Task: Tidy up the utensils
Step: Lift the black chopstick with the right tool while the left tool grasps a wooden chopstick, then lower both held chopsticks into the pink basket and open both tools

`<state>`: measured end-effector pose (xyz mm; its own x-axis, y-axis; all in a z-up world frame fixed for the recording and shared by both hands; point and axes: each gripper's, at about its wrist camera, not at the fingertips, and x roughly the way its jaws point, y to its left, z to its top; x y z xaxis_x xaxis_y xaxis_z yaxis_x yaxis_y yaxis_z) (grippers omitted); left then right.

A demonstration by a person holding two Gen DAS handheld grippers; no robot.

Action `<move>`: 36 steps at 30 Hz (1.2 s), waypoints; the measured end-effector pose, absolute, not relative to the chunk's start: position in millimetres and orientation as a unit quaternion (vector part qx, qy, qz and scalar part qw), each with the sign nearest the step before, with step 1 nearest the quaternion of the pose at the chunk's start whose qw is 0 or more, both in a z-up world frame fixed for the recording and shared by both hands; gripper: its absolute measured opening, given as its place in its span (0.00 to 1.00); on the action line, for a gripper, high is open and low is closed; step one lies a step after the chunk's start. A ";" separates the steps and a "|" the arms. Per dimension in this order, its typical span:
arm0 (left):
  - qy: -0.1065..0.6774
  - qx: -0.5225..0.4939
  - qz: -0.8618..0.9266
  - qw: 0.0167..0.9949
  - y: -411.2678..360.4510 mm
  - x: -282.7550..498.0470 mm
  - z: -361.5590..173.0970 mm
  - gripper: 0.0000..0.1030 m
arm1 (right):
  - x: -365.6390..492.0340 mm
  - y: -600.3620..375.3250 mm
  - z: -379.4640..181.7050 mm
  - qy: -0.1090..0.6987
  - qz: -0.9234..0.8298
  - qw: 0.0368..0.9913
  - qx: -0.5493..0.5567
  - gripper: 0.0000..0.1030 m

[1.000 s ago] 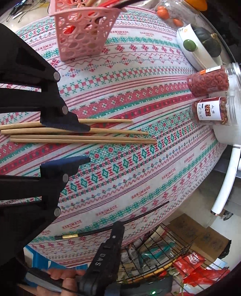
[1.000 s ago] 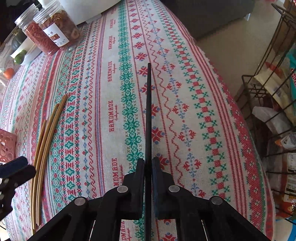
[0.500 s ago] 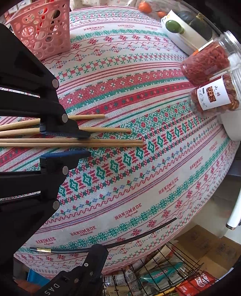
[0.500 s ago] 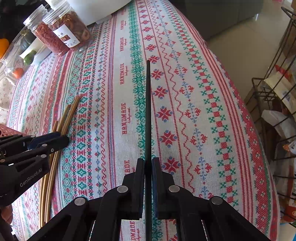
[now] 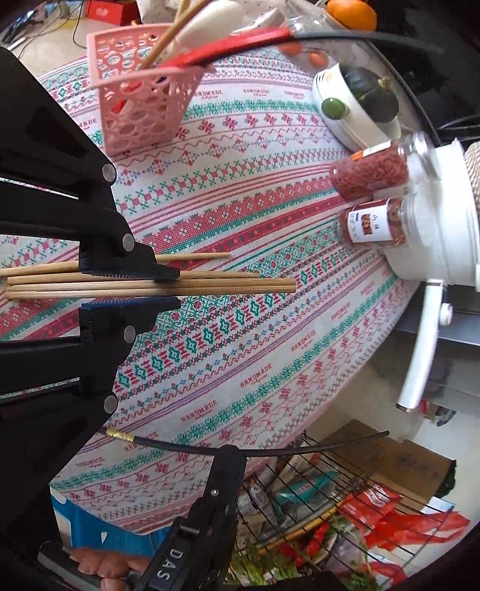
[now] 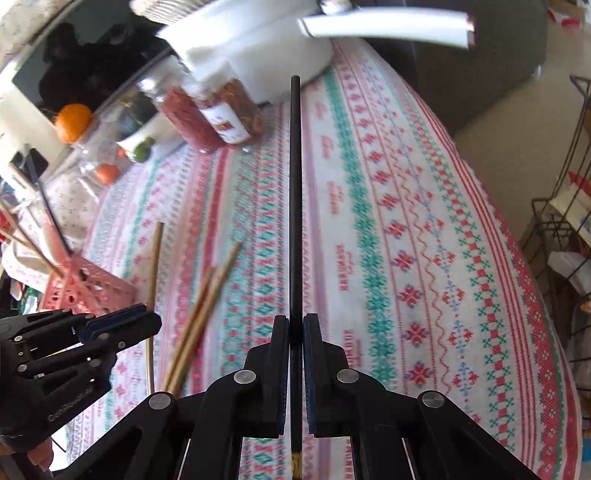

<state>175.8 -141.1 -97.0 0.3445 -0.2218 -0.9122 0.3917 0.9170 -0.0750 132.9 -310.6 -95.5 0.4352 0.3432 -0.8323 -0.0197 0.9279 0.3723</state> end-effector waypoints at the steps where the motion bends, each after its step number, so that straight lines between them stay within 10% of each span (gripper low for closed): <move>1: 0.533 0.070 -0.191 0.821 -130.7 167.2 -90.5 0.09 | 128.9 -306.3 -90.8 0.514 0.112 0.836 0.155 0.05; 36: 0.186 -0.022 -0.083 0.979 29.9 79.5 65.8 0.08 | 98.9 -167.6 18.6 0.371 0.224 0.897 0.089 0.05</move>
<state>79.5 29.9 65.8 0.9169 -0.1712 -0.3605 0.1548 0.9852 -0.0739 98.9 -167.6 18.6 0.6241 0.4685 -0.6253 -0.3366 0.8834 0.3259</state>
